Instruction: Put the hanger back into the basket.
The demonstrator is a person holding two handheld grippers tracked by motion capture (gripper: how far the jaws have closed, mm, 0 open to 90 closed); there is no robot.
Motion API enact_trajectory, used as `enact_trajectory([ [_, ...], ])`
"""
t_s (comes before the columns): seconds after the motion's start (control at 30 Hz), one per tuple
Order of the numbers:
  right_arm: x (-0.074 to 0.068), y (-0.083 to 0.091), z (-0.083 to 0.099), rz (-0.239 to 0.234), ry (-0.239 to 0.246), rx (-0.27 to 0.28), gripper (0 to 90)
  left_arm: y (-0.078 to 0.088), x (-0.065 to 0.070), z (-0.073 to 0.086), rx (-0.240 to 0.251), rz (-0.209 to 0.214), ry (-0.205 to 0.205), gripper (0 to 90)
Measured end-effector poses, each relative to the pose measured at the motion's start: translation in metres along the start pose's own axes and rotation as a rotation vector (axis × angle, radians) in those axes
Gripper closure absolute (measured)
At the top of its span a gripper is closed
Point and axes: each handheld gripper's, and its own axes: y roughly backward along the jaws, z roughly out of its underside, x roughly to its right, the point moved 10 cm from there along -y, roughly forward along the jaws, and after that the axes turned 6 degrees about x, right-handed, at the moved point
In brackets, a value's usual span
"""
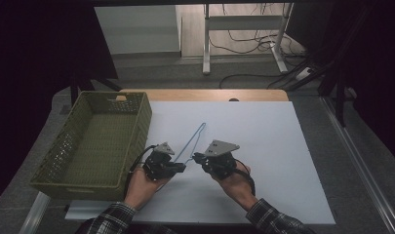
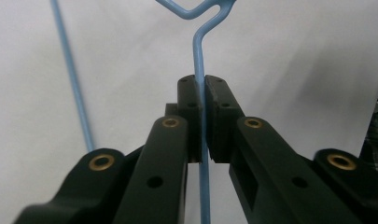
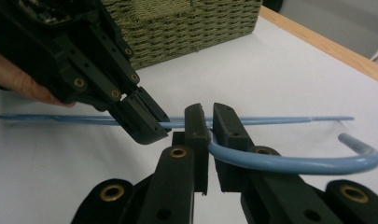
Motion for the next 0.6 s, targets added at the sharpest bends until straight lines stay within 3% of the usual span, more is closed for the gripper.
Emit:
enact_trajectory([
  [0.03,0.000,0.001,-0.002,0.009,-0.003,-0.004,84.7,0.002,-0.001,-0.002,0.001,-0.048,-0.035,81.5],
  [0.07,0.001,0.004,-0.006,0.018,-0.026,-0.021,84.7,0.004,0.000,-0.004,-0.006,-0.093,-0.073,72.1],
  [0.1,0.001,0.004,-0.006,0.018,-0.026,-0.021,84.7,0.006,0.002,-0.005,-0.015,-0.120,-0.112,72.1],
  [0.23,0.004,0.009,-0.015,0.033,-0.062,-0.044,84.7,0.011,0.008,-0.015,-0.016,-0.184,-0.193,70.1],
  [0.47,0.001,0.009,-0.021,0.032,-0.080,-0.106,84.7,0.010,0.010,-0.023,-0.032,-0.183,-0.205,77.5],
  [0.53,0.000,0.009,-0.022,0.030,-0.078,-0.112,84.7,0.010,0.010,-0.022,-0.060,-0.182,-0.204,77.9],
  [0.6,-0.003,0.007,-0.023,0.031,-0.067,-0.124,84.6,0.007,0.010,-0.021,-0.074,-0.175,-0.176,79.2],
])
